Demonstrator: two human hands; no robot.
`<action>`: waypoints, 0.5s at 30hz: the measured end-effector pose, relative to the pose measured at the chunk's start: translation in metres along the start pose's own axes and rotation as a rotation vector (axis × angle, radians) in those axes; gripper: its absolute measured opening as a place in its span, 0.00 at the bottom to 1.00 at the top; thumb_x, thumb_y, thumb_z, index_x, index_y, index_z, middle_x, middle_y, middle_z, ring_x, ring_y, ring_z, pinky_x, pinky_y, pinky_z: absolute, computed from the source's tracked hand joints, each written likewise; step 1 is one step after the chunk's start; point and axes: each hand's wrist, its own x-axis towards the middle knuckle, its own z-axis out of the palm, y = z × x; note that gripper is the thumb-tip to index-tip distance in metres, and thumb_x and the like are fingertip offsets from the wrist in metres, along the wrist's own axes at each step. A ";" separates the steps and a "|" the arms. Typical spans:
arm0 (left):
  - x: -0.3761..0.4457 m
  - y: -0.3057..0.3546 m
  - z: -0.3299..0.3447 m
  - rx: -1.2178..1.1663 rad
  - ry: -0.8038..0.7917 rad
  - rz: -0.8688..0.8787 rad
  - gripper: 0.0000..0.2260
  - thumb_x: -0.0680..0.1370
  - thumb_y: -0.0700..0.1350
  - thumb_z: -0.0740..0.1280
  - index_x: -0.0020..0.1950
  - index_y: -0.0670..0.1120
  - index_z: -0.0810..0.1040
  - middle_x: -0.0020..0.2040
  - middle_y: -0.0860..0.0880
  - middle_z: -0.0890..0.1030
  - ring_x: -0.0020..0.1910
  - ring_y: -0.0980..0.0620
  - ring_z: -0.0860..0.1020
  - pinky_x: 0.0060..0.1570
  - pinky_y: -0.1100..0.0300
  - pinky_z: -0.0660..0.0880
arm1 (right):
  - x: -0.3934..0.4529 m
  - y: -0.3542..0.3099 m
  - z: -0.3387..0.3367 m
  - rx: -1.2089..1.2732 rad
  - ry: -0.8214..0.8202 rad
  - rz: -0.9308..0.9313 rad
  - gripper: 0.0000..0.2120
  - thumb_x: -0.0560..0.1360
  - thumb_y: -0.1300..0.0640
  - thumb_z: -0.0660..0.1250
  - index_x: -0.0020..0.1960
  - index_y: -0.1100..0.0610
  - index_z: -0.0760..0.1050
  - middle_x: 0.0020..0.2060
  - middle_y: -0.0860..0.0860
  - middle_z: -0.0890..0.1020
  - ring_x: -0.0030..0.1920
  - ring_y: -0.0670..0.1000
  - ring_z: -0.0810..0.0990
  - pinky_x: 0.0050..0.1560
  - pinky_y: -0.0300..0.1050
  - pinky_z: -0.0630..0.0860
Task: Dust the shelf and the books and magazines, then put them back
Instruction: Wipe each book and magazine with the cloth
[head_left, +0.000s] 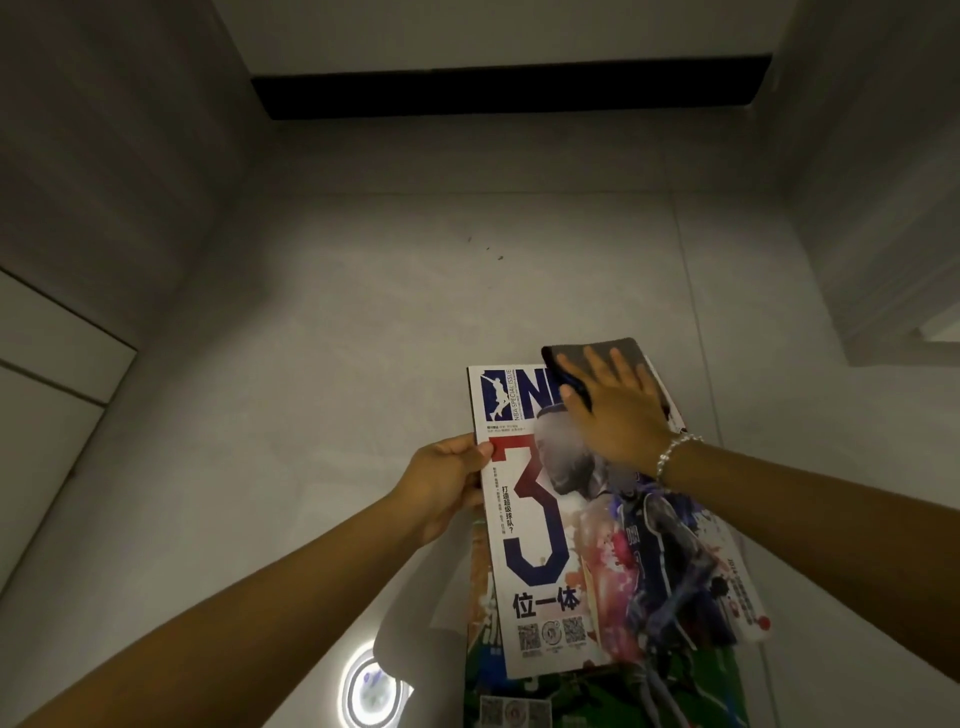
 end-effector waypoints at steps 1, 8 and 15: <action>0.001 0.000 -0.001 -0.005 -0.007 -0.005 0.10 0.81 0.41 0.61 0.58 0.44 0.79 0.50 0.44 0.85 0.48 0.46 0.84 0.43 0.54 0.82 | -0.005 -0.006 0.002 -0.011 0.003 -0.028 0.24 0.81 0.41 0.42 0.76 0.41 0.43 0.77 0.48 0.45 0.76 0.54 0.39 0.73 0.54 0.35; 0.004 -0.004 -0.004 -0.020 -0.019 0.007 0.10 0.81 0.40 0.60 0.56 0.41 0.79 0.48 0.42 0.84 0.44 0.47 0.84 0.39 0.58 0.81 | -0.017 -0.046 0.008 0.023 -0.073 -0.383 0.22 0.82 0.43 0.43 0.76 0.39 0.47 0.77 0.44 0.46 0.76 0.49 0.37 0.73 0.51 0.33; 0.004 -0.002 -0.003 0.004 0.015 0.001 0.09 0.81 0.41 0.61 0.57 0.43 0.79 0.49 0.44 0.85 0.45 0.46 0.84 0.41 0.55 0.82 | -0.009 -0.013 -0.001 -0.056 -0.008 -0.243 0.23 0.81 0.43 0.40 0.76 0.41 0.46 0.77 0.46 0.49 0.76 0.50 0.42 0.74 0.55 0.37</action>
